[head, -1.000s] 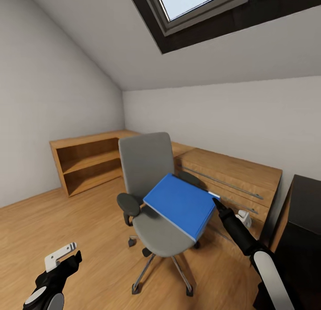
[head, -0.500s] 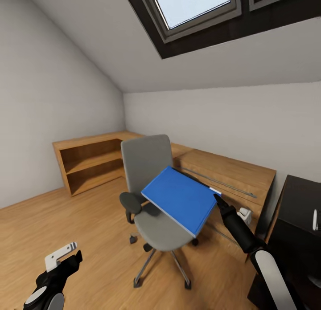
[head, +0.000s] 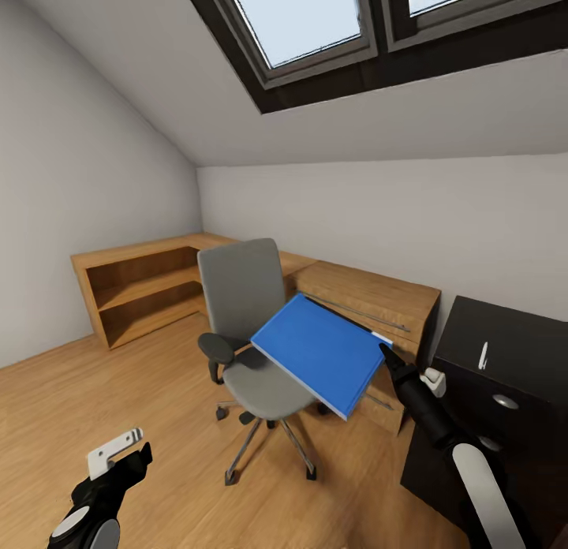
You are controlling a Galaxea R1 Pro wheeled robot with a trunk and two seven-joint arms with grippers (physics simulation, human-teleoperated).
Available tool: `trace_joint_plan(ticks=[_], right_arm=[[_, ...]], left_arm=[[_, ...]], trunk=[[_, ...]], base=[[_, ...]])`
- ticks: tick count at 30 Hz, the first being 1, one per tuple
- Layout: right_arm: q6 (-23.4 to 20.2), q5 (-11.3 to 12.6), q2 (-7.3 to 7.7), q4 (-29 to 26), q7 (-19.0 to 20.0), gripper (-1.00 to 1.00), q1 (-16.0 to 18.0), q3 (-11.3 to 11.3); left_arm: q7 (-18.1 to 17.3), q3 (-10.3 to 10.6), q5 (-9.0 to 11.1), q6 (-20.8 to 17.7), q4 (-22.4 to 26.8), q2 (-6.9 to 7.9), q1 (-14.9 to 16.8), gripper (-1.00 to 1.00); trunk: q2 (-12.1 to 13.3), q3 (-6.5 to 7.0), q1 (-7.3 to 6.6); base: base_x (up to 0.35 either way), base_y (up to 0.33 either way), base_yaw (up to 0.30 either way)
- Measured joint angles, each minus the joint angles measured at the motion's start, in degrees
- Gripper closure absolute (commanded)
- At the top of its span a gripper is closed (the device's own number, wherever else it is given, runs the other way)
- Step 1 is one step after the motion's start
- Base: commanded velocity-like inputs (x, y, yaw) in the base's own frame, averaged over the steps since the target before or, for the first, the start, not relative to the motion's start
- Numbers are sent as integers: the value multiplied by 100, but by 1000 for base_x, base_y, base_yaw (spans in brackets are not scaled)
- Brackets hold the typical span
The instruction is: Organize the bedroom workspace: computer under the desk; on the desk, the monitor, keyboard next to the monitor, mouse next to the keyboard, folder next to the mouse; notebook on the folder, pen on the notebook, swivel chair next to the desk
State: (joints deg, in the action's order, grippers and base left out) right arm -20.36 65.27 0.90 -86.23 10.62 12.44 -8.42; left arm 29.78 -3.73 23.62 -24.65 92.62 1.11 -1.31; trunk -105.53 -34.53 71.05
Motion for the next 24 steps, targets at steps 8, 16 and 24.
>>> trace_joint_plan(ticks=[8,16,24], right_arm=[[-9,83,3,-13,52,100,1,-1],[-20,419,14,-6,349,100,-15,-2],[9,412,9,-3,329,100,-17,-3]], left_arm=[[0,6,3,-8,1,0,-1,-100],[0,17,4,-16,1,0,-1,-100],[7,273,-1,-26,-9,0,0,-100]], trunk=[[321,135,-177],[642,278,-353],[962,422,-529]], base=[[-17,0,-36],[0,0,0],[0,0,-87]])
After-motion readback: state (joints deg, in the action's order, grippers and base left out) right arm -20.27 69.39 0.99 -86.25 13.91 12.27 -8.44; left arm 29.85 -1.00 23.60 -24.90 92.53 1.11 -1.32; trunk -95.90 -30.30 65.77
